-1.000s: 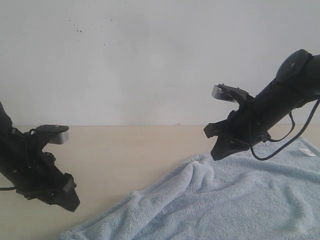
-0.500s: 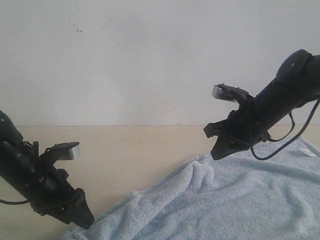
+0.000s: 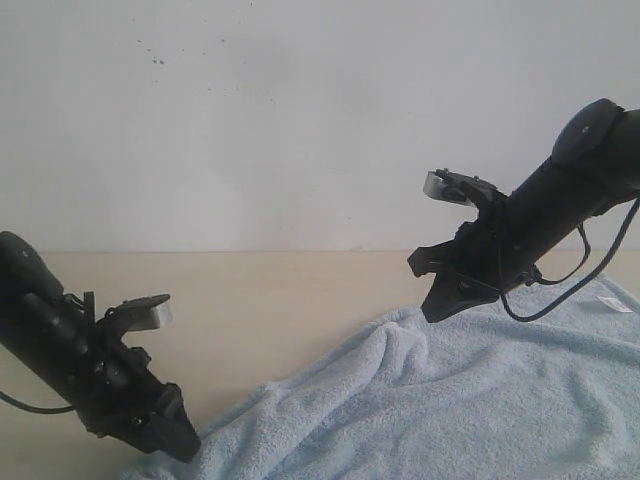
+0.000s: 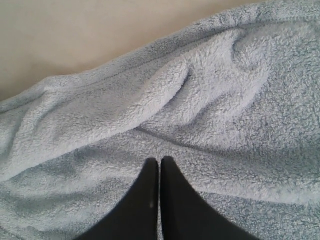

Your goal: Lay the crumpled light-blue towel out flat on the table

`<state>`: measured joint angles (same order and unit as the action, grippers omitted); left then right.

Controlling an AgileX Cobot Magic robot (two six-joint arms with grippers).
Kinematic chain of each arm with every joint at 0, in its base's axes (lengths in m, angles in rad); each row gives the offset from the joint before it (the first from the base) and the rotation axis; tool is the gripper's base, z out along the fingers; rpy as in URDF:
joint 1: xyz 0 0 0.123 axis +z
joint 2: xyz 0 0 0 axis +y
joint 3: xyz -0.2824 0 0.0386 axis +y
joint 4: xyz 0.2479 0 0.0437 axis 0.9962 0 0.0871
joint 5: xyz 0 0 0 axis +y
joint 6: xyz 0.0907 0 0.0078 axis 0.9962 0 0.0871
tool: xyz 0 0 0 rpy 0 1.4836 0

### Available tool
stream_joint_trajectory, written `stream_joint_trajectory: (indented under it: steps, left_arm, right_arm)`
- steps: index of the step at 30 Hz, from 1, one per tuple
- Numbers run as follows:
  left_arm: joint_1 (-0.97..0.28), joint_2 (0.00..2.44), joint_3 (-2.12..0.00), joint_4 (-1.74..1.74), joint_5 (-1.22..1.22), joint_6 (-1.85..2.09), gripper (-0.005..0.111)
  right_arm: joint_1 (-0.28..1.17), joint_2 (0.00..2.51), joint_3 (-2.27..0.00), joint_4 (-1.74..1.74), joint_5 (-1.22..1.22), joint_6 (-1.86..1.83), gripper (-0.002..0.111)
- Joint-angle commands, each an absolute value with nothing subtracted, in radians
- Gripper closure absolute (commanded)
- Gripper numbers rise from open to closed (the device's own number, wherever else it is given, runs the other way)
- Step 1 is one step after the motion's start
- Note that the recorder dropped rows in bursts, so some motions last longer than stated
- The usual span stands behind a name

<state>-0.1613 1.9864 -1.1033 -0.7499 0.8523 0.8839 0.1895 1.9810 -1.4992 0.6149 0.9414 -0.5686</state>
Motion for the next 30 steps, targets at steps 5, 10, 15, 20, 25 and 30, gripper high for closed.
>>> stream_joint_trajectory:
  steps: [5, 10, 15, 20, 25, 30]
  left_arm:
    - [-0.16, 1.983, -1.113, -0.762, 0.935, 0.892, 0.093]
    - [-0.16, 1.983, -1.122, -0.763, 0.935, 0.892, 0.103]
    - [-0.16, 1.937, -1.188, -0.763, 0.753, 0.892, 0.103]
    - [-0.16, 1.892, -1.192, -0.736, 0.54, 0.888, 0.103]
    - [-0.158, 1.892, -1.192, -0.701, 0.752, 0.847, 0.074]
    - [-0.158, 1.892, -1.192, -0.651, 0.943, 0.766, 0.039]
  right_arm:
    - [0.192, 1.968, -1.497, 0.614, 0.944, -0.578, 0.108]
    - [0.192, 1.968, -1.497, 0.614, 0.949, -0.578, 0.108]
    - [0.192, 1.968, -1.497, 0.614, 0.943, -0.578, 0.108]
    - [0.192, 1.968, -1.497, 0.614, 0.837, -0.619, 0.108]
    - [0.192, 1.968, -1.497, 0.614, 0.861, -0.623, 0.108]
    - [0.192, 1.968, -1.497, 0.614, 0.871, -0.607, 0.108]
